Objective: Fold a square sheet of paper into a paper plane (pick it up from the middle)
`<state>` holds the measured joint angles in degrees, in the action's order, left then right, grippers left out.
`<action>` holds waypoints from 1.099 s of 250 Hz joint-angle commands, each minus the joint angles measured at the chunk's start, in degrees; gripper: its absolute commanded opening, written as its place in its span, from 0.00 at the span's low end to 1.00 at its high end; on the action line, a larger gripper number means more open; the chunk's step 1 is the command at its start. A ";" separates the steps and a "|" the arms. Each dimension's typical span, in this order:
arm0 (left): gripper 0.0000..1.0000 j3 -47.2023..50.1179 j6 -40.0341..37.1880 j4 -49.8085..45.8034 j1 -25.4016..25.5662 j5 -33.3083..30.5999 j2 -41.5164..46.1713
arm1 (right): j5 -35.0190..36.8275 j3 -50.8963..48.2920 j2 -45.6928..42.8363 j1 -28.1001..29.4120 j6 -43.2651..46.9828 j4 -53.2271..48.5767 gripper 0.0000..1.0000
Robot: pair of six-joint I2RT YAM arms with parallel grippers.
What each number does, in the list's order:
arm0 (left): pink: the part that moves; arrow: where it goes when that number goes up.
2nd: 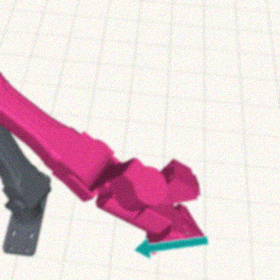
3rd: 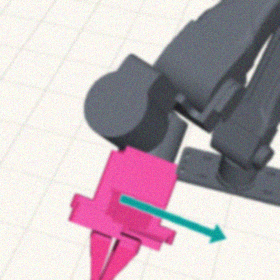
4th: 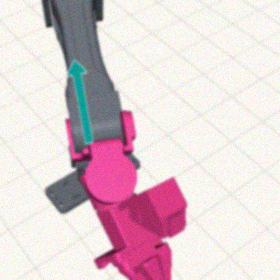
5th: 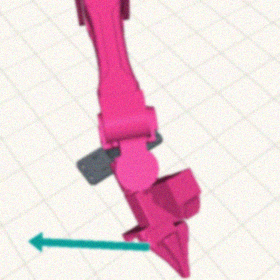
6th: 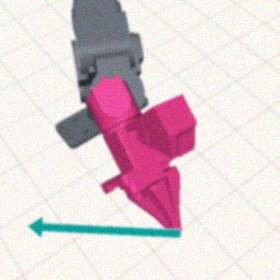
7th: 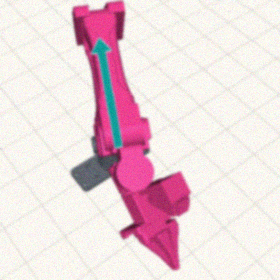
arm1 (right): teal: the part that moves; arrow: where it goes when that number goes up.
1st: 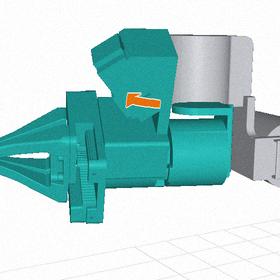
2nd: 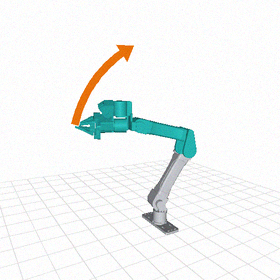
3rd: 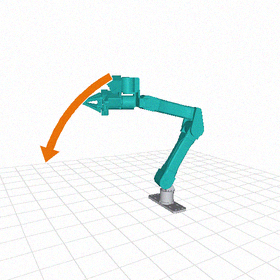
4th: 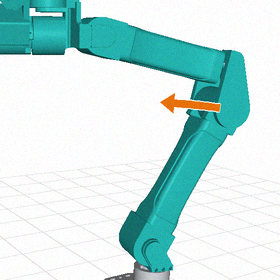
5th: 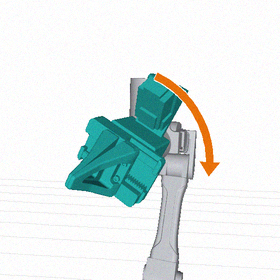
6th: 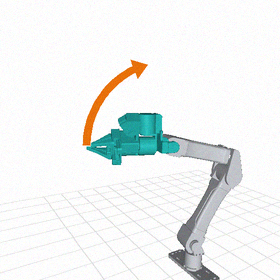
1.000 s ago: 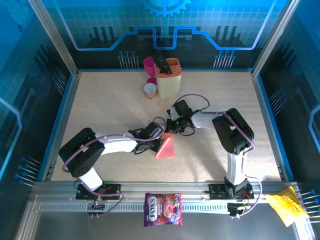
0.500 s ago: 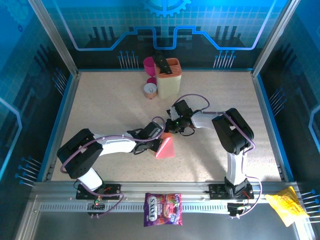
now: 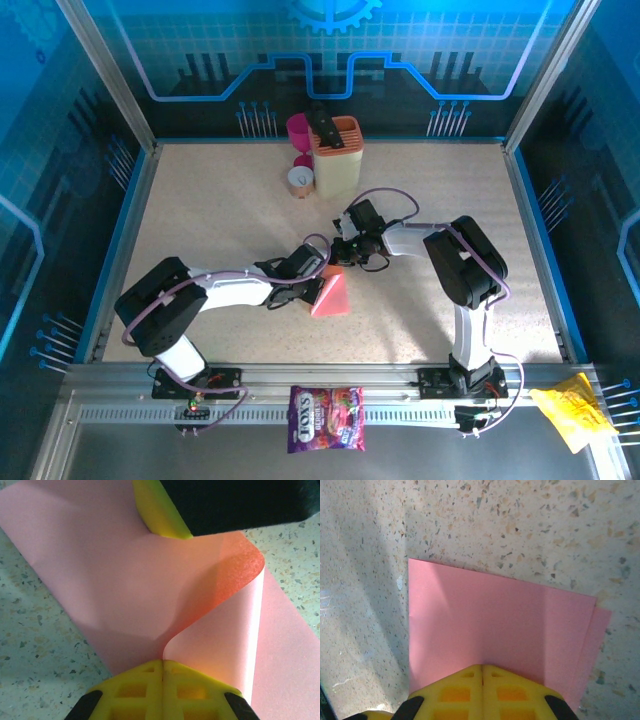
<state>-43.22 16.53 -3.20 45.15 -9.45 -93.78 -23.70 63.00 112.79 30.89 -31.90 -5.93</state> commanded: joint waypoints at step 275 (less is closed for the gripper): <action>0.00 1.12 -0.01 1.70 -0.34 -0.60 -2.29 | 7.62 -11.77 -13.40 9.10 -12.47 1.76 0.00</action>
<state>-43.22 16.53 -0.95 45.15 -9.47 -94.78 -16.88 51.68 97.62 39.35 -42.74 -5.65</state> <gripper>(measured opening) 0.065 0.049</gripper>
